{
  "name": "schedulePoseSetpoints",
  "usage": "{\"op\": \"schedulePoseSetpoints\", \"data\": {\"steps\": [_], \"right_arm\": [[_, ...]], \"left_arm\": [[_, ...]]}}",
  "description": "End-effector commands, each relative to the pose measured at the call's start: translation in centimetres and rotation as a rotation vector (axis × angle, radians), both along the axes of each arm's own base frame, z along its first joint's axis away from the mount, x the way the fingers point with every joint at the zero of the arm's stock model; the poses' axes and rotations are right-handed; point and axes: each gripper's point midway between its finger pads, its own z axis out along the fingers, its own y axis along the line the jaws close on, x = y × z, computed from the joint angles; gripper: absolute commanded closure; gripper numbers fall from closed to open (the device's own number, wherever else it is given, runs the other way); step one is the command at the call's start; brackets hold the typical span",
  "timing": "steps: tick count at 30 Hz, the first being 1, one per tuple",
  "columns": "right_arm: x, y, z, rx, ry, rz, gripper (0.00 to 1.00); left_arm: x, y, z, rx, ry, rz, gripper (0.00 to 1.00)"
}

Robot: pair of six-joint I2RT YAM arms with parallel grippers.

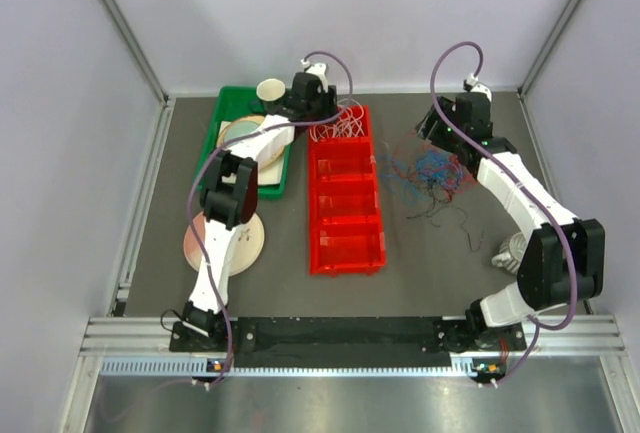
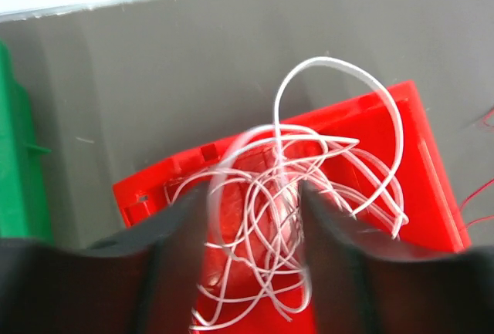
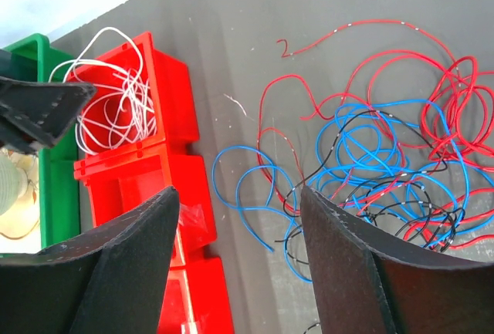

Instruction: Untangle the cables

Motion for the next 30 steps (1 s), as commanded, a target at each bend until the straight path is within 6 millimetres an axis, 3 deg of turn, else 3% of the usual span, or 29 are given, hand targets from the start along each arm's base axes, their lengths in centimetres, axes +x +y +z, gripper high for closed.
{"op": "schedulePoseSetpoints", "data": {"steps": [1, 2, 5, 9, 16, 19, 20, 21, 25, 30], "right_arm": [[0.1, 0.6, 2.2, 0.016, -0.064, 0.027, 0.36], [0.1, 0.8, 2.2, 0.02, -0.063, 0.031, 0.36], [0.2, 0.9, 2.0, 0.022, -0.059, 0.037, 0.37], [0.2, 1.2, 1.3, 0.031, -0.04, 0.047, 0.39], [0.0, 1.8, 0.3, 0.05, -0.01, 0.072, 0.4], [0.0, 1.9, 0.3, 0.051, -0.011, 0.077, 0.4], [-0.1, 1.9, 0.3, 0.054, -0.009, 0.079, 0.39], [-0.1, 2.0, 0.4, 0.056, -0.01, 0.083, 0.39], [-0.1, 2.2, 0.9, 0.064, -0.02, 0.089, 0.34], [-0.1, 2.6, 1.5, 0.078, -0.028, 0.112, 0.29]], "left_arm": [[0.4, -0.7, 1.3, 0.031, -0.059, -0.019, 0.56], [0.2, -0.8, 1.2, 0.026, -0.058, -0.018, 0.73], [-0.6, -0.8, 1.2, 0.003, -0.06, -0.01, 1.0], [-2.2, -1.5, 0.1, -0.012, -0.037, -0.04, 1.0], [-2.5, -2.1, -3.4, 0.015, 0.029, -0.043, 1.0], [-2.4, -2.1, -2.4, 0.009, 0.01, -0.037, 1.0], [-2.3, -2.0, -1.2, 0.004, -0.01, -0.034, 1.0], [-2.2, -2.0, -0.3, 0.002, -0.027, -0.033, 0.97], [-1.8, -1.9, 3.8, -0.007, -0.103, -0.027, 0.67], [-2.3, -2.4, 8.5, -0.017, -0.171, -0.055, 0.54]]}}
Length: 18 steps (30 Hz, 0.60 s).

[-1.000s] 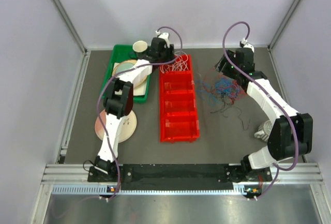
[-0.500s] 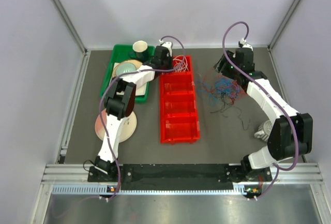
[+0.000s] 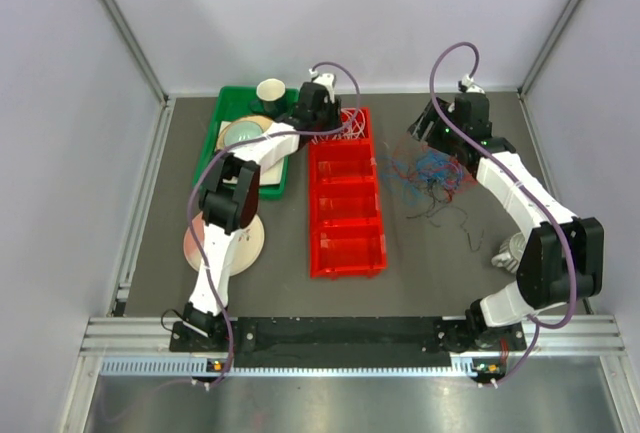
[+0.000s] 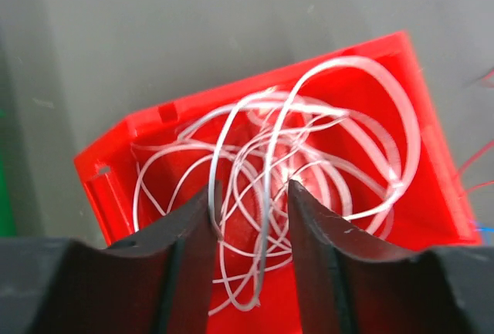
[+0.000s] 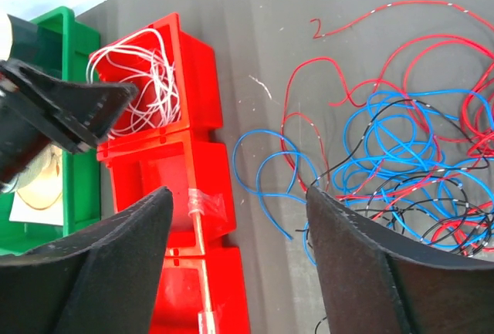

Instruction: Untangle the cables

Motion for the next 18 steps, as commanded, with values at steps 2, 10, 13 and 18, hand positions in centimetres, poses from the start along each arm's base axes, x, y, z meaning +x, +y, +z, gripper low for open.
{"op": "schedulePoseSetpoints", "data": {"steps": [2, 10, 13, 18], "right_arm": [[0.3, 1.1, 2.0, 0.027, -0.047, 0.046, 0.25], [-0.9, 0.4, 2.2, -0.005, -0.05, 0.034, 0.2], [-1.7, -0.2, 1.8, -0.026, -0.045, 0.027, 0.2], [-3.3, -0.8, 0.6, -0.04, -0.023, 0.011, 0.2]], "left_arm": [[0.2, -1.4, 13.0, -0.076, -0.224, -0.044, 0.49], [-1.6, -1.0, 15.0, -0.065, -0.227, -0.05, 0.27], [-1.9, -0.8, 14.6, -0.071, -0.235, -0.044, 0.21], [-1.2, -1.0, 13.9, -0.066, -0.253, -0.035, 0.38]]}}
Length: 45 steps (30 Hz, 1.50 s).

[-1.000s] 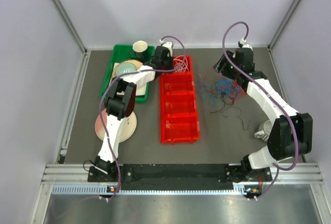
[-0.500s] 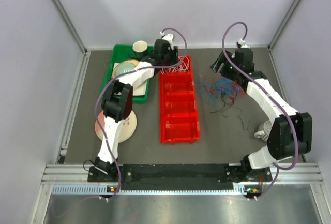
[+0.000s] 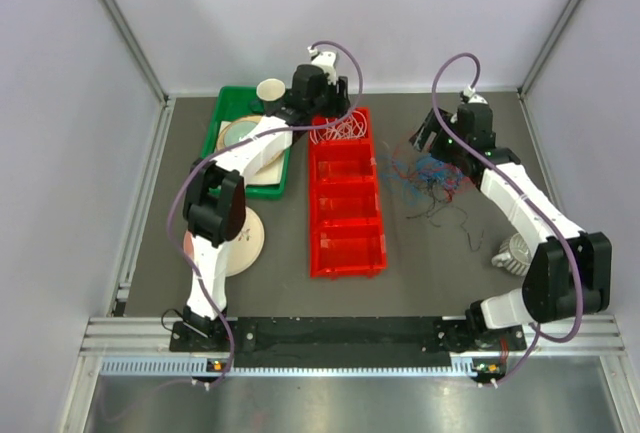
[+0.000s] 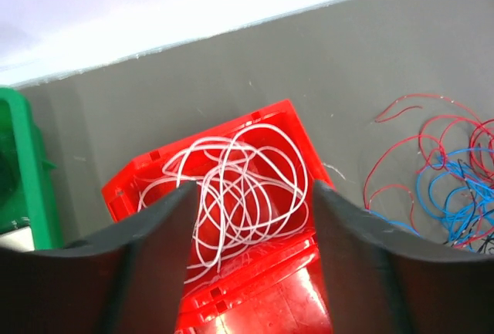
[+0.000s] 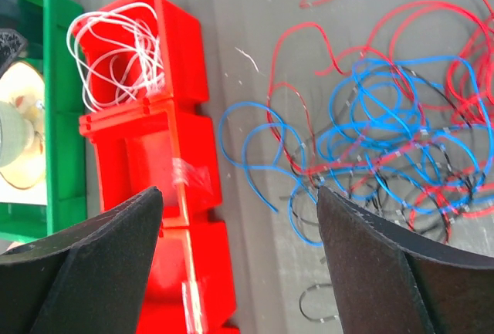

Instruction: Untangle the cables

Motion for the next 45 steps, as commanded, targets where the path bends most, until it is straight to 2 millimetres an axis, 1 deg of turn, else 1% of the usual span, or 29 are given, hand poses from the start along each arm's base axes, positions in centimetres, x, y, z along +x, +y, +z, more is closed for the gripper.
{"op": "schedulePoseSetpoints", "data": {"steps": [1, 3, 4, 6, 7, 8, 9, 10, 11, 12, 13, 14, 15, 17, 19, 23, 24, 26, 27, 30, 31, 32, 33, 35, 39, 40, 41, 43, 45], "right_arm": [[-1.2, -0.4, 1.4, -0.017, -0.047, -0.007, 0.2], [-1.5, -0.5, 1.0, -0.017, -0.039, -0.01, 0.2], [-1.6, -0.5, 1.0, -0.019, -0.038, -0.009, 0.2], [-1.7, -0.6, 0.9, -0.021, -0.035, -0.012, 0.2], [-1.8, -0.6, 0.9, -0.02, -0.035, -0.013, 0.2], [-1.8, -0.6, 0.9, -0.021, -0.034, -0.014, 0.2], [-1.8, -0.6, 0.8, -0.019, -0.033, -0.013, 0.2], [-1.7, -0.7, 0.9, -0.019, -0.033, -0.015, 0.2], [-1.7, -0.6, 1.0, -0.019, -0.037, -0.013, 0.2], [-1.6, -0.6, 0.9, -0.02, -0.034, -0.013, 0.2], [-1.6, -0.6, 1.0, -0.02, -0.034, -0.013, 0.2], [-1.5, -0.7, 0.9, -0.022, -0.033, -0.015, 0.2], [-1.5, -0.6, 0.9, -0.024, -0.031, -0.014, 0.2], [-1.4, -0.6, 1.0, -0.024, -0.033, -0.014, 0.2], [-1.2, -0.6, 1.0, -0.028, -0.032, -0.013, 0.2], [-0.9, -0.5, 1.5, -0.023, -0.039, -0.01, 0.2], [-0.9, -0.4, 1.6, -0.022, -0.042, -0.007, 0.2], [-0.8, -0.4, 2.0, -0.018, -0.052, -0.006, 0.2], [-0.9, -0.4, 2.1, -0.017, -0.054, -0.006, 0.2], [-0.8, -0.6, 2.7, -0.018, -0.066, -0.017, 0.2], [-0.9, -0.7, 2.7, -0.022, -0.067, -0.022, 0.2], [-1.0, -0.8, 2.9, -0.024, -0.072, -0.025, 0.2], [-1.1, -0.8, 2.9, -0.024, -0.071, -0.024, 0.2], [-1.4, -1.9, 2.8, -0.059, -0.079, -0.067, 0.2], [-2.7, -4.4, 1.0, -0.156, -0.058, -0.149, 0.2], [-3.2, -5.2, -0.1, -0.194, -0.032, -0.174, 0.2], [-3.4, -5.4, -0.5, -0.205, -0.021, -0.18, 0.2], [-3.8, -5.9, -2.0, -0.22, 0.019, -0.199, 0.23], [-3.5, -6.1, -2.6, -0.216, 0.041, -0.22, 0.27]], "left_arm": [[0.9, 0.0, 1.4, -0.015, -0.067, 0.013, 0.47], [1.7, 0.1, 1.2, 0.007, -0.083, 0.048, 0.54], [2.0, 0.0, 0.1, 0.025, -0.074, 0.057, 0.59], [2.7, 0.4, -0.4, 0.053, -0.088, 0.093, 0.65], [3.0, 0.4, -1.4, 0.063, -0.081, 0.098, 0.71], [3.2, 0.5, -2.0, 0.072, -0.082, 0.099, 0.85], [3.4, 0.5, -2.4, 0.076, -0.081, 0.103, 0.93], [3.6, 0.4, -4.1, 0.089, -0.06, 0.102, 1.0], [3.8, 0.4, -4.7, 0.092, -0.052, 0.111, 1.0], [3.8, 0.4, -6.4, 0.102, -0.027, 0.112, 1.0], [3.8, 0.3, -7.1, 0.103, -0.017, 0.112, 1.0], [4.2, 0.1, -7.0, 0.087, -0.031, 0.113, 1.0], [4.2, -0.1, -8.0, 0.091, -0.017, 0.11, 1.0], [4.3, -0.2, -8.5, 0.088, -0.01, 0.108, 1.0], [4.3, -0.1, -8.5, 0.09, -0.014, 0.109, 1.0], [4.1, 0.0, -6.0, 0.086, -0.051, 0.101, 1.0], [4.0, 0.0, -4.0, 0.073, -0.077, 0.1, 1.0], [3.5, 0.1, -2.6, 0.064, -0.088, 0.09, 1.0], [3.2, 0.2, -0.7, 0.053, -0.112, 0.09, 1.0], [2.2, 0.4, 2.4, 0.05, -0.141, 0.091, 1.0], [2.0, 0.5, 3.0, 0.055, -0.149, 0.094, 0.98], [1.5, 0.7, 4.5, 0.049, -0.167, 0.097, 0.98], [1.2, 0.7, 5.0, 0.051, -0.172, 0.096, 1.0], [0.5, 1.2, 6.6, 0.049, -0.191, 0.105, 1.0], [-0.8, 2.2, 8.0, 0.057, -0.195, 0.126, 1.0], [-1.2, 2.3, 8.1, 0.052, -0.19, 0.127, 0.98], [-2.0, 2.7, 8.4, 0.045, -0.184, 0.129, 0.92], [-3.2, 2.3, 8.6, -0.007, -0.16, 0.106, 0.85], [-4.9, 2.1, 8.2, -0.042, -0.126, 0.079, 0.77]]}}
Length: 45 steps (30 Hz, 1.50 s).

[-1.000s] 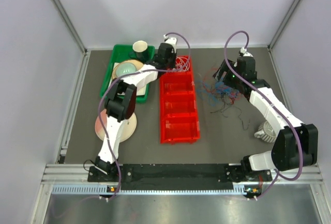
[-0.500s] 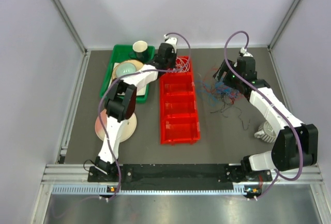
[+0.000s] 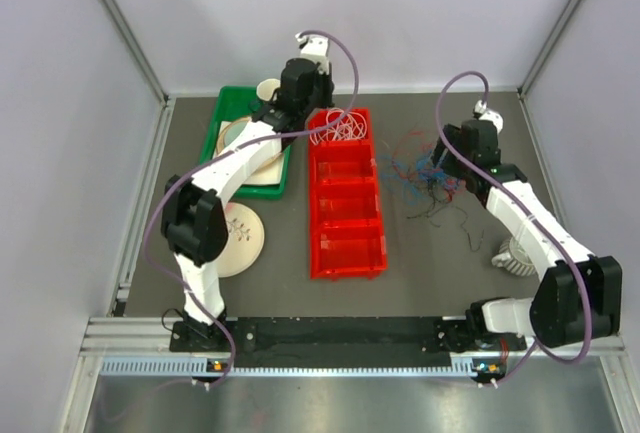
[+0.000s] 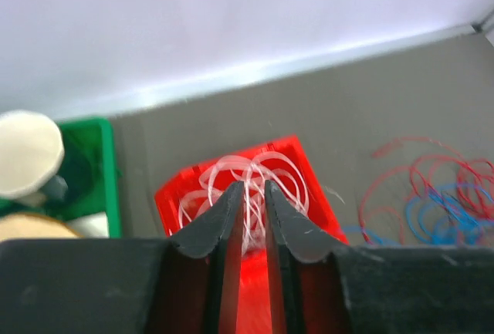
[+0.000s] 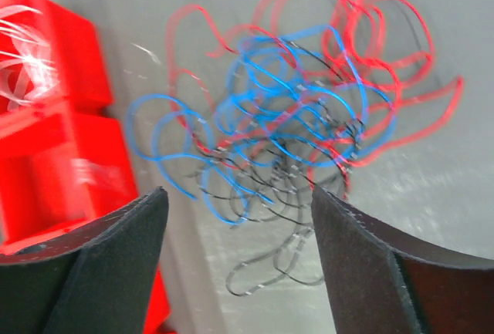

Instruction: Untangle the cables

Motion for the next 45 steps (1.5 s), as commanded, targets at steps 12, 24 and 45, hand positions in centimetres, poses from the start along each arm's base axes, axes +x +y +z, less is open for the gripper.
{"op": "schedulePoseSetpoints", "data": {"steps": [12, 24, 45], "right_arm": [[6.4, -0.9, -3.5, 0.245, 0.085, -0.097, 0.43], [9.9, 0.2, -7.0, 0.317, 0.15, -0.089, 0.52], [8.0, -2.0, -6.7, 0.243, 0.096, -0.174, 0.5]], "left_arm": [[-11.9, -2.4, -4.8, -0.089, 0.228, -0.138, 0.75], [-13.6, -2.2, -5.3, -0.088, 0.257, -0.147, 0.75], [-13.5, -3.3, -5.9, -0.068, 0.28, -0.167, 0.74]]}}
